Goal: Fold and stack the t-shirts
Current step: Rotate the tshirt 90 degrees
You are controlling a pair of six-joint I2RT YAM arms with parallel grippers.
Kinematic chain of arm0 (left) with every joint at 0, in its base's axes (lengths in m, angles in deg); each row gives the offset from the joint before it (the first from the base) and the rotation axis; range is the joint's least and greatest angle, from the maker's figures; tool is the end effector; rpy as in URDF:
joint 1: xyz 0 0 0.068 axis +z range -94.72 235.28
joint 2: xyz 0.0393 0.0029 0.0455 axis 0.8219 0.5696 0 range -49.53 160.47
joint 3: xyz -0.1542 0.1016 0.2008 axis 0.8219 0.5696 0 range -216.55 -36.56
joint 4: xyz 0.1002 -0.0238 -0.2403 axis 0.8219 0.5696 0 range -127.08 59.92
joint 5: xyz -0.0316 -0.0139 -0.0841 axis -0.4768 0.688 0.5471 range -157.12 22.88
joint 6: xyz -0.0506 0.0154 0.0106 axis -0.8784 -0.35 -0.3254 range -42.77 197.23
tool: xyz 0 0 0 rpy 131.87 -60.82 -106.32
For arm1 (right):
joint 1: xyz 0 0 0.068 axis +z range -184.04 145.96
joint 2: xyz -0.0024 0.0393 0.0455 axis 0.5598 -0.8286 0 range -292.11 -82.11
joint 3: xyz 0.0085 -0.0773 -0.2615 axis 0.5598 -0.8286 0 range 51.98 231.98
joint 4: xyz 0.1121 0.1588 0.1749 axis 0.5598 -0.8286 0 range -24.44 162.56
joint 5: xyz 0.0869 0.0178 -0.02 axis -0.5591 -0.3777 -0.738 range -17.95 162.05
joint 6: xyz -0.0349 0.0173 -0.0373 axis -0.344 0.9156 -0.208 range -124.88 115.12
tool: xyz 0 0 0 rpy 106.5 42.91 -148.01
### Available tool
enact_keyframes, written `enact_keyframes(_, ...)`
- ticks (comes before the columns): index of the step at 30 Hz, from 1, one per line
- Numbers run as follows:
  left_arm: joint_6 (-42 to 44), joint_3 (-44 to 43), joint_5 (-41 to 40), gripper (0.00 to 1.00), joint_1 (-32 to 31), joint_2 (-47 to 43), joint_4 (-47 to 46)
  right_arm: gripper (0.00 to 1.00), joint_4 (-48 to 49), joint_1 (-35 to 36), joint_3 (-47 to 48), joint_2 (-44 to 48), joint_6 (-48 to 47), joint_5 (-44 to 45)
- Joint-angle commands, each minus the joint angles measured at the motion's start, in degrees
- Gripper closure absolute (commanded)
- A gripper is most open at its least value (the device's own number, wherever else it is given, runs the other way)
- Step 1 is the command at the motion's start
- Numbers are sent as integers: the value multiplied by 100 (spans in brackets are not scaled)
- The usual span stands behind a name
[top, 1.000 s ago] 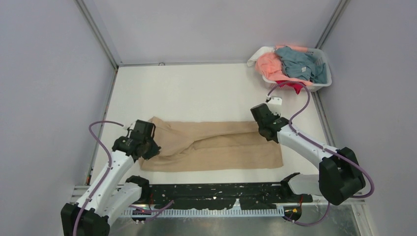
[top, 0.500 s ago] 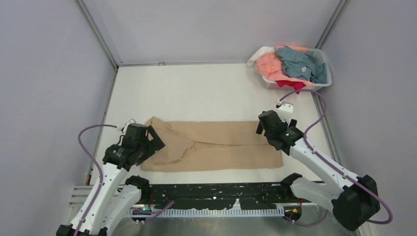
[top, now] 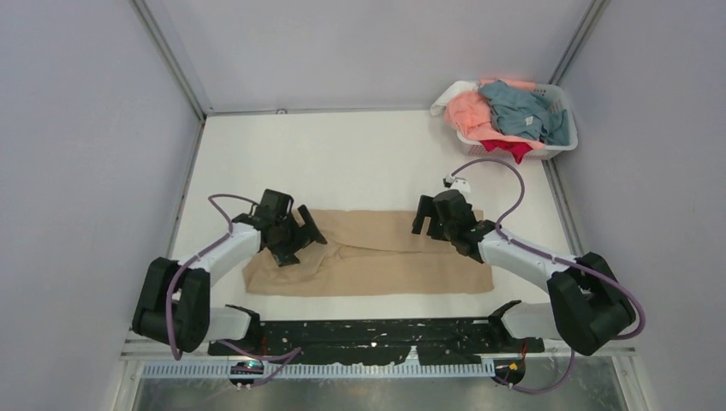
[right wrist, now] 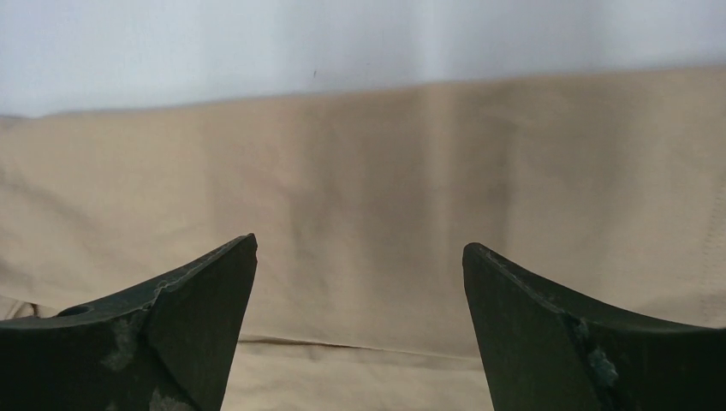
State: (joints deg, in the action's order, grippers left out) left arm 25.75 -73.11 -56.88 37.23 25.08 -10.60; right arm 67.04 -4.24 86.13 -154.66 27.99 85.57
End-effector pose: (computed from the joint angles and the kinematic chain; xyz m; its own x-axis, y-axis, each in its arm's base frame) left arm 0.2136 -0.0763 0.1658 -0.8300 -0.5393 -0.1421 -0.4365 0.7868 -0.4364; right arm 0.2197 0.1163 0.1849 -0.6885 0.2136 -0.6930 0.0436 0.9661 0.2545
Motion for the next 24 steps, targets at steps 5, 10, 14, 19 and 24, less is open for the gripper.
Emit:
enact_keyframes(5, -185, -837, 210, 0, 94, 1680, -967, 5, 822, -309, 263, -982, 127, -516)
enact_keyframes(10, -30, -2616, 151, 0, 234, 2883, -267, 5, 998, -673, 493, -1436, 261, -959)
enact_keyframes(14, 145, -4367, -135, 0, 259, 3820, 531, 5, 758, -893, 635, -1524, 147, -1236)
enact_keyframes(19, 507, -6559, 123, 0, 315, 5280, 1521, 5, 293, -879, 338, -1233, -107, -2238)
enact_keyframes(24, 844, -8030, 406, 0, 328, 6125, 2318, 5, -326, -253, -110, -732, -371, -3362)
